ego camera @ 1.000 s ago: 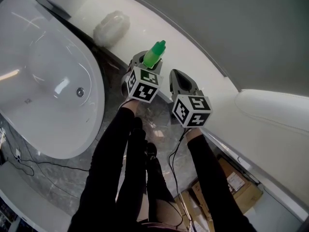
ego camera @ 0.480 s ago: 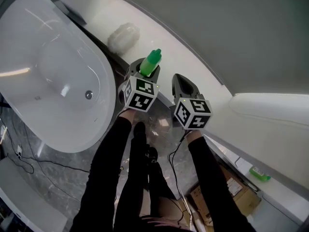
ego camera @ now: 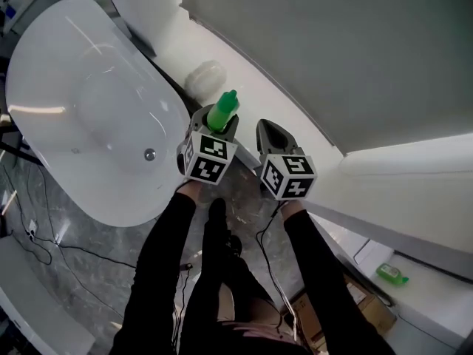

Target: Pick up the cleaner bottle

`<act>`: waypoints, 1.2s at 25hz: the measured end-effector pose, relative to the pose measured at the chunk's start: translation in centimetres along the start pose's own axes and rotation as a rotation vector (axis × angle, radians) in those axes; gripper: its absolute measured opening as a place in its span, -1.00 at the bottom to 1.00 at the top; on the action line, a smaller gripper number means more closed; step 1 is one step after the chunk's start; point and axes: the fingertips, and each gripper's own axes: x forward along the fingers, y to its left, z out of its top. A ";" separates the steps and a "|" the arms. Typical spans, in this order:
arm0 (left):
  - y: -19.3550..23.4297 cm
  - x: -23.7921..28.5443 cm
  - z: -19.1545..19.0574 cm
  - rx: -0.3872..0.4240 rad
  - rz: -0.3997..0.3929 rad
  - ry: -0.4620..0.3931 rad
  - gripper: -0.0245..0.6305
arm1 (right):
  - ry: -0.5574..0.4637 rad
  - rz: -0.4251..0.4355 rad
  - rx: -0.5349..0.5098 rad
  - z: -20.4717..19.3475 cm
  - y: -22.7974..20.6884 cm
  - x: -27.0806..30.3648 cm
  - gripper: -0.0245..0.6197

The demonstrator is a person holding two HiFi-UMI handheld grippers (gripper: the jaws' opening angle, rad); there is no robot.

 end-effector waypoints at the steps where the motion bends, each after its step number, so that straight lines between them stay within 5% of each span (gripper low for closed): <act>1: 0.2 -0.6 0.3 0.000 0.006 -0.003 -0.33 | -0.003 0.007 -0.005 0.4 0.5 -0.2 -0.92; 17: 4.6 -11.9 4.3 -0.049 0.132 -0.035 -0.33 | -0.026 0.197 -0.062 6.7 11.4 -1.0 -0.92; 30: 8.6 -19.7 3.6 -0.080 0.262 -0.035 -0.33 | -0.010 0.366 -0.130 7.3 19.8 -1.0 -0.92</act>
